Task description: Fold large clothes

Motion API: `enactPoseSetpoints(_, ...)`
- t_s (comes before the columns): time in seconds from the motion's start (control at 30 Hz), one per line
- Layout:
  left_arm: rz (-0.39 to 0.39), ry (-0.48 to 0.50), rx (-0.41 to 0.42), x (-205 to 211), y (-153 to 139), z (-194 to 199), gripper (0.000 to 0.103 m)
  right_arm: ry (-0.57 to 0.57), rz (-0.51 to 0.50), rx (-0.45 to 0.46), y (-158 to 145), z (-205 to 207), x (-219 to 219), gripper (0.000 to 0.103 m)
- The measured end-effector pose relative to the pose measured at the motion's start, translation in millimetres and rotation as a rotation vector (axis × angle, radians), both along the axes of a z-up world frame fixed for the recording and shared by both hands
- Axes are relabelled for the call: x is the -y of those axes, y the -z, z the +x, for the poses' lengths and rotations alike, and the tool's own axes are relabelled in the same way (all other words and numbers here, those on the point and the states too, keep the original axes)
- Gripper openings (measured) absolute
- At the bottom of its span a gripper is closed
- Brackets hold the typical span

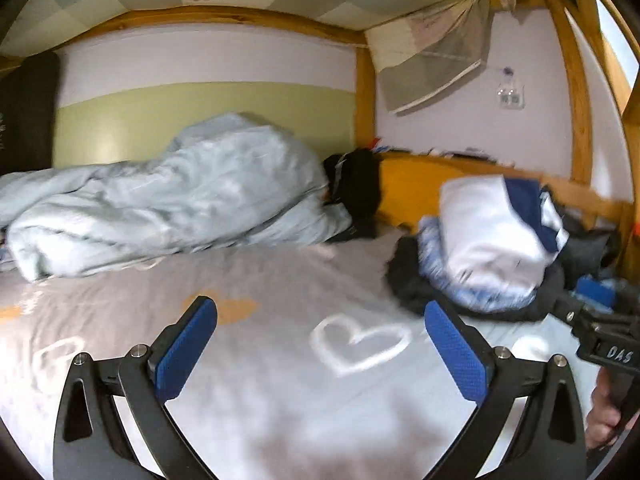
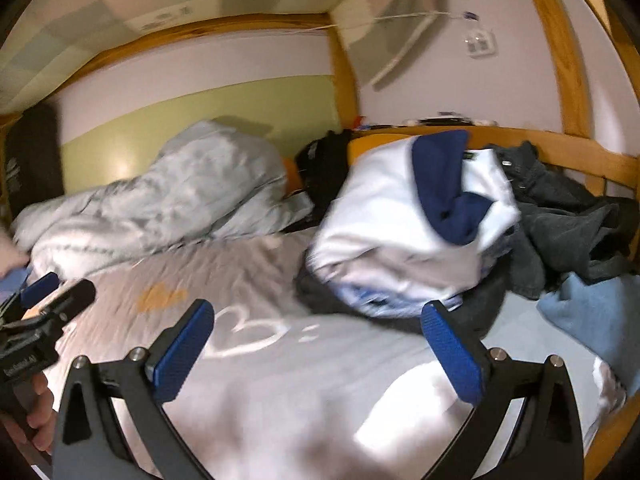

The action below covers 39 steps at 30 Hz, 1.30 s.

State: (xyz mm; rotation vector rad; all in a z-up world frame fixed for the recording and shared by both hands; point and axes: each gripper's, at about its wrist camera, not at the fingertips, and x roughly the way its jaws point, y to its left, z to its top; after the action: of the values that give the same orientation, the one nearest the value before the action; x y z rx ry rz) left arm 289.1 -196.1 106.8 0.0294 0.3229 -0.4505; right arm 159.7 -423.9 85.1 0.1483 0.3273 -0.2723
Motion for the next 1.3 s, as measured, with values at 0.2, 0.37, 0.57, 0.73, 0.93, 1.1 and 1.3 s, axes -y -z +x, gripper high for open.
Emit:
enactPoseSetpoints(0.2,-0.021,-0.070,-0.002,-46,30,-14,0.103,-0.034,-0.049,-0.005,33,5,-44,0.103)
enactPoseSetpoints(0.37,-0.006,-0.108,0.019,-54,52,-6,0.103,-0.038,-0.101,-0.021,59,19,-59,0.103)
enactPoseSetpoints(0.57,0.034,-0.066,0.045,-41,81,2,0.103,-0.030,-0.061,-0.097,85,39,-53,0.103)
enactPoseSetpoints(0.73,0.014,-0.061,0.131,-42,77,-14,0.103,-0.018,-0.036,-0.095,88,40,-49,0.103)
enactPoseSetpoints(0.93,0.008,-0.068,0.129,-45,75,-18,0.103,-0.013,-0.055,-0.088,87,38,-53,0.103)
enactPoseSetpoints(1.1,0.010,-0.073,0.125,-46,72,-15,0.103,-0.002,-0.054,-0.089,87,38,-52,0.103)
enactPoseSetpoints(1.3,0.013,-0.077,0.123,-46,72,-14,0.103,0.004,-0.069,-0.080,86,35,-54,0.103)
